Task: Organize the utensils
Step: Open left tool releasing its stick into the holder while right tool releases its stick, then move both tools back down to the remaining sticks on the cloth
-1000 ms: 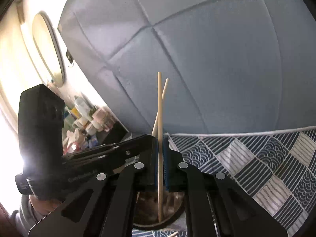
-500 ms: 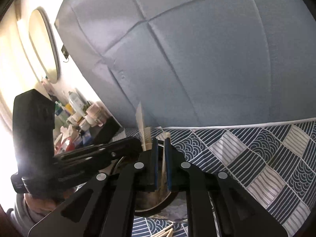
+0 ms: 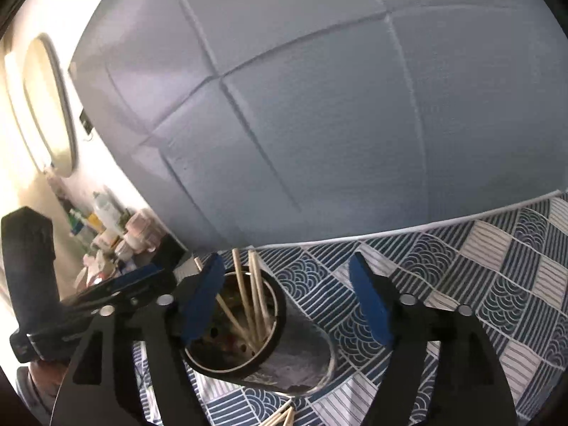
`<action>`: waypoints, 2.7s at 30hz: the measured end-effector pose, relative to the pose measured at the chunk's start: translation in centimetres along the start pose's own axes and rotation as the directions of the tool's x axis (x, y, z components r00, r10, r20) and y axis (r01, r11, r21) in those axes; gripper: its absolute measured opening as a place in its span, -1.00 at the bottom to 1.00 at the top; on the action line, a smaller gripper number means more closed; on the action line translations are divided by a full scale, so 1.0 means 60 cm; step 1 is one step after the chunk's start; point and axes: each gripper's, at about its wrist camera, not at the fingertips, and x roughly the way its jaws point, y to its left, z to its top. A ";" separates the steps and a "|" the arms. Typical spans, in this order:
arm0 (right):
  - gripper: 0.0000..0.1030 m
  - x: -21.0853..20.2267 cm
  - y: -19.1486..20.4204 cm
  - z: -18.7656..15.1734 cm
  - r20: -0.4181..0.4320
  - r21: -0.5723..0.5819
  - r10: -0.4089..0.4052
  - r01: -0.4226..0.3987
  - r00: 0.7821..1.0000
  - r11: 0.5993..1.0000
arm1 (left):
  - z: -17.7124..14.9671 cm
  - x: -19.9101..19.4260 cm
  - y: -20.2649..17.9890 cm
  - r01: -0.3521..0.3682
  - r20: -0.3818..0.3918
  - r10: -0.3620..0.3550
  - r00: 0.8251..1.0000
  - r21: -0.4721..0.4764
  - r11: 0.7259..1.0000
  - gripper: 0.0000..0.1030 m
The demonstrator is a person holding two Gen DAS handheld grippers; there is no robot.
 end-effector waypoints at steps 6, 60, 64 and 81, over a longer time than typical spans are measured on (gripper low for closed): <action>0.69 -0.027 -0.015 0.000 0.026 0.035 -0.048 0.047 0.999 0.998 | 0.002 -0.019 0.004 -0.062 0.036 0.062 0.997 -0.004 0.998 0.88; 0.84 0.038 -0.035 -0.347 -0.474 -0.215 -0.381 0.315 0.794 0.924 | -0.337 0.082 0.036 -0.113 -0.410 0.182 0.894 0.186 0.976 0.88; 0.84 0.035 -0.039 -0.348 -0.479 -0.251 -0.418 0.336 0.772 0.908 | -0.341 0.088 0.031 -0.126 -0.412 0.217 0.885 0.238 0.963 0.92; 0.63 0.037 -0.037 -0.337 -0.529 -0.121 -0.327 0.311 0.783 0.943 | -0.342 0.114 0.027 -0.120 -0.437 0.223 0.871 0.251 0.961 0.92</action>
